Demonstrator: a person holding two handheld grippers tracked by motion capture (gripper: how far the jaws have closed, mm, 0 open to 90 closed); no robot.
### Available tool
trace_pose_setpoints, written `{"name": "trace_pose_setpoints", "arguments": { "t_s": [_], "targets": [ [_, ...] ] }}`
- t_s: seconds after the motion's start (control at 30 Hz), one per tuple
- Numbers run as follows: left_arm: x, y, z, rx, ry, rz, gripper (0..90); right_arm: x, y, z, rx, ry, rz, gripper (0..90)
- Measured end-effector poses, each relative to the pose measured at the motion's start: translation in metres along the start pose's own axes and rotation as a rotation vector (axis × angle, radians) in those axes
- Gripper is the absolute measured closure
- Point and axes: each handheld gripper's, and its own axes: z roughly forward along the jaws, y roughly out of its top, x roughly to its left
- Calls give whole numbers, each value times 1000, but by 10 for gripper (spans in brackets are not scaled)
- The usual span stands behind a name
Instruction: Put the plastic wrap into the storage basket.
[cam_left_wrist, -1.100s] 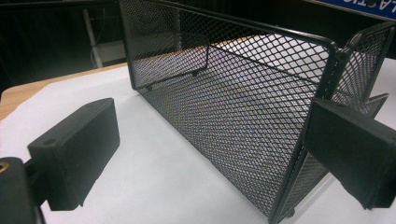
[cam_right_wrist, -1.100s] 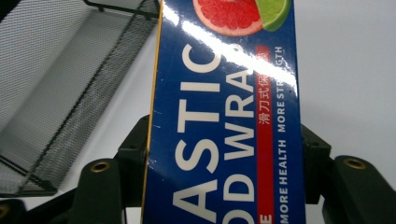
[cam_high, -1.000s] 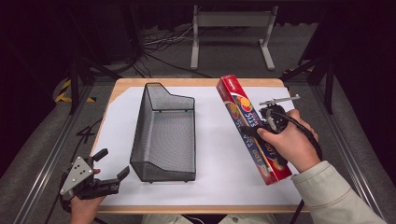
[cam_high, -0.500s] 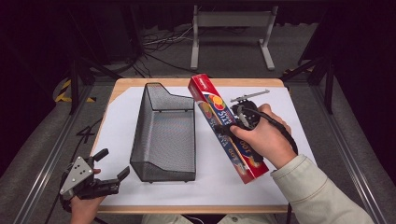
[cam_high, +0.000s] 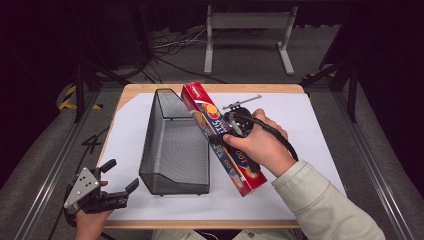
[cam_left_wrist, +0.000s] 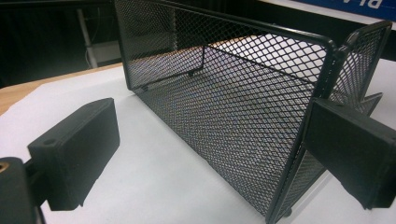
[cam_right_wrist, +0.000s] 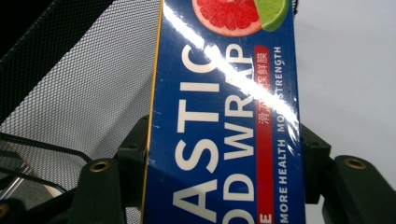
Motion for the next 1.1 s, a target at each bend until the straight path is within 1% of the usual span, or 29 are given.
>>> {"name": "trace_pose_setpoints", "arguments": {
  "t_s": [0.23,0.37,0.47,0.53,0.63,0.7,0.87,1.1],
  "targets": [
    [0,0,0,-3,-2,0,47,12,7,19,29,25,19,390],
    [1,0,0,-2,-4,3,47,19,10,28,35,31,15,389],
    [1,0,0,-4,-5,-1,47,25,13,32,25,16,11,390],
    [0,0,1,-7,-5,0,47,29,14,34,19,13,16,390],
    [1,0,0,-4,-6,1,47,35,16,38,14,15,11,390],
    [1,0,0,-6,-4,-1,47,39,17,39,20,15,2,389],
    [1,0,1,-9,-5,-1,47,47,18,45,28,2,6,389],
    [1,0,0,-11,-3,-3,47,50,20,55,44,-3,18,389]
  ]
}}
